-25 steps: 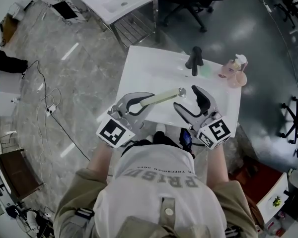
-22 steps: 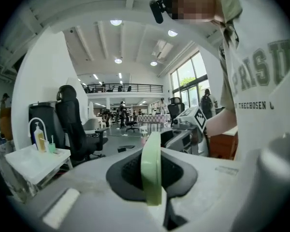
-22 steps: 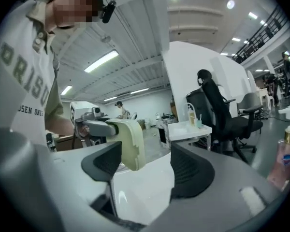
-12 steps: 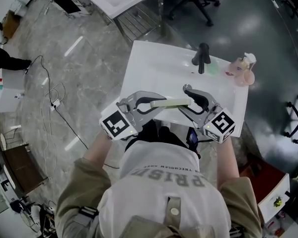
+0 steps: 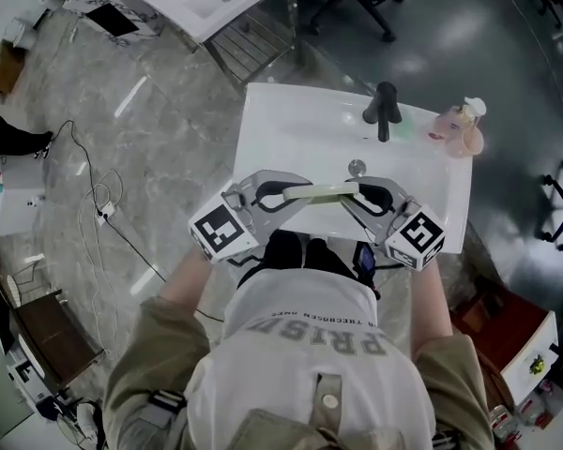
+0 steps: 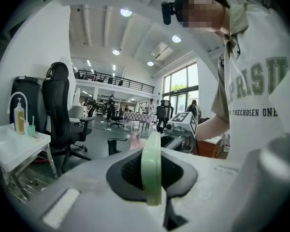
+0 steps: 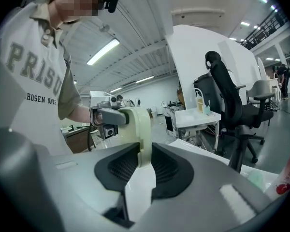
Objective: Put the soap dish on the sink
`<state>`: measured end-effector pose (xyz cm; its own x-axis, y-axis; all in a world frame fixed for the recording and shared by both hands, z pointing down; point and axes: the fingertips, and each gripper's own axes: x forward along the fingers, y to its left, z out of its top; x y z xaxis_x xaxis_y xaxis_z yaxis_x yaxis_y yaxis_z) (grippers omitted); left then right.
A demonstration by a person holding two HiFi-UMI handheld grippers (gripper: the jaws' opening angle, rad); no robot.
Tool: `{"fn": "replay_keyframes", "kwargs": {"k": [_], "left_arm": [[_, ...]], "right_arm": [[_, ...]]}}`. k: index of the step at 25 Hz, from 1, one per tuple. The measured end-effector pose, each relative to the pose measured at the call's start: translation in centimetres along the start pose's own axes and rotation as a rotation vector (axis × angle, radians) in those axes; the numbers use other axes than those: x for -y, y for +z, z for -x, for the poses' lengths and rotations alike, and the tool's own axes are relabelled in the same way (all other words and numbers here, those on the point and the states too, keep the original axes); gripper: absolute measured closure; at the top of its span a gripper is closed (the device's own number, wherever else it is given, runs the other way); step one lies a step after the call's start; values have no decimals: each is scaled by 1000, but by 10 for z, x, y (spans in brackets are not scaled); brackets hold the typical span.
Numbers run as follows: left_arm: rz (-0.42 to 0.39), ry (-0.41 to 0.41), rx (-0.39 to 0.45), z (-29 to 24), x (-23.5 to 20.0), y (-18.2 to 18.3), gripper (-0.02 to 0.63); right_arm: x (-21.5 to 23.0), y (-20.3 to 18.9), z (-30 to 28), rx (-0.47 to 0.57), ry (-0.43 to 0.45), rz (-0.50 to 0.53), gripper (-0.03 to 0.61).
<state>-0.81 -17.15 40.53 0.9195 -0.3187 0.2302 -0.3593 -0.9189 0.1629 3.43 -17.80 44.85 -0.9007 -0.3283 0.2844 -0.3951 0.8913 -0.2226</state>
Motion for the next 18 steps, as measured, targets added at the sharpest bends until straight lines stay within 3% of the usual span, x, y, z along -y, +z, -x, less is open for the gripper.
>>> {"fn": "replay_keyframes", "kwargs": {"k": [4,7,11,14,16,18], "left_arm": [[-39,-43,-19,2,-9,-7,588],[0,-51,-16,3,-14,-7,588],[-48,-77,-34,0,-20,-12,583],[-81,-84,-60,-6,-22,-17,490],[-118,-86,-82,-9,-21,-21,461],[-168,-82,-109,-13,-21,-26,369]], "right_arm": [[3,-1,-7,-2,-4,-24,500],[5,-2,-9,2,-6,-72,502],[10,-2,-10,7,-28,-115,503],[15,-6,-9,15,-58,-155,503],[17,-8,-9,23,-69,-187,503],[20,-10,-9,28,-73,-218,503]]}}
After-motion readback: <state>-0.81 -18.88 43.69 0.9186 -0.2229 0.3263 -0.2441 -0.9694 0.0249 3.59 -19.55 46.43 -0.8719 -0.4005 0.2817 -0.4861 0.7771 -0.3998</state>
